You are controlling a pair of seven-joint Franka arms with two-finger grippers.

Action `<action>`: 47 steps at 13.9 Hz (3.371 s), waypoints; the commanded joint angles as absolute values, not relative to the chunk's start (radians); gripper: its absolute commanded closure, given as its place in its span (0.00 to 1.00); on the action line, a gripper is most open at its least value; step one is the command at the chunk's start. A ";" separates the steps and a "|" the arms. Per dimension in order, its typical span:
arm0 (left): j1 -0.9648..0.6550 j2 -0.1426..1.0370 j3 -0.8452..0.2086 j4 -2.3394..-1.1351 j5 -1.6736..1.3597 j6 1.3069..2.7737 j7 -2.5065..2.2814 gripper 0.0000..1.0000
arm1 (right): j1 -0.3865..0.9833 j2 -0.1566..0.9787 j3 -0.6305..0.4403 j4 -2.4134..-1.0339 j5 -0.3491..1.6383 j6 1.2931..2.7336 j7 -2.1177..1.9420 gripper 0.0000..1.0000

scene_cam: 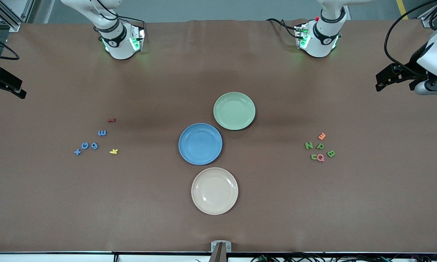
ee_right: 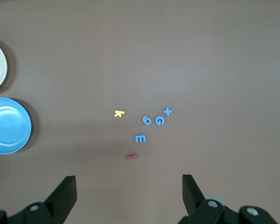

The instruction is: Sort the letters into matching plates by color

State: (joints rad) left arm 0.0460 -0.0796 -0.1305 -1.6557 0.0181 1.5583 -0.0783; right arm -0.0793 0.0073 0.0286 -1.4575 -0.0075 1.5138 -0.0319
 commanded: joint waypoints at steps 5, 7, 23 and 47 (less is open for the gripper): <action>0.041 -0.046 -0.130 -1.617 0.008 1.537 -0.060 0.00 | -0.098 0.009 0.041 -1.440 -0.021 1.502 -0.032 0.00; 0.043 0.006 -0.130 -1.588 0.005 1.537 -0.061 0.00 | -0.098 0.009 0.041 -1.440 -0.023 1.502 -0.032 0.00; -0.003 0.224 -0.156 -2.094 0.018 2.357 -0.080 0.07 | -0.162 0.190 0.040 -1.459 -0.034 1.505 -0.126 0.00; -0.060 0.528 -0.149 -2.052 0.044 2.508 -0.224 0.83 | -0.268 0.488 0.040 -2.000 -0.034 2.444 -0.229 0.26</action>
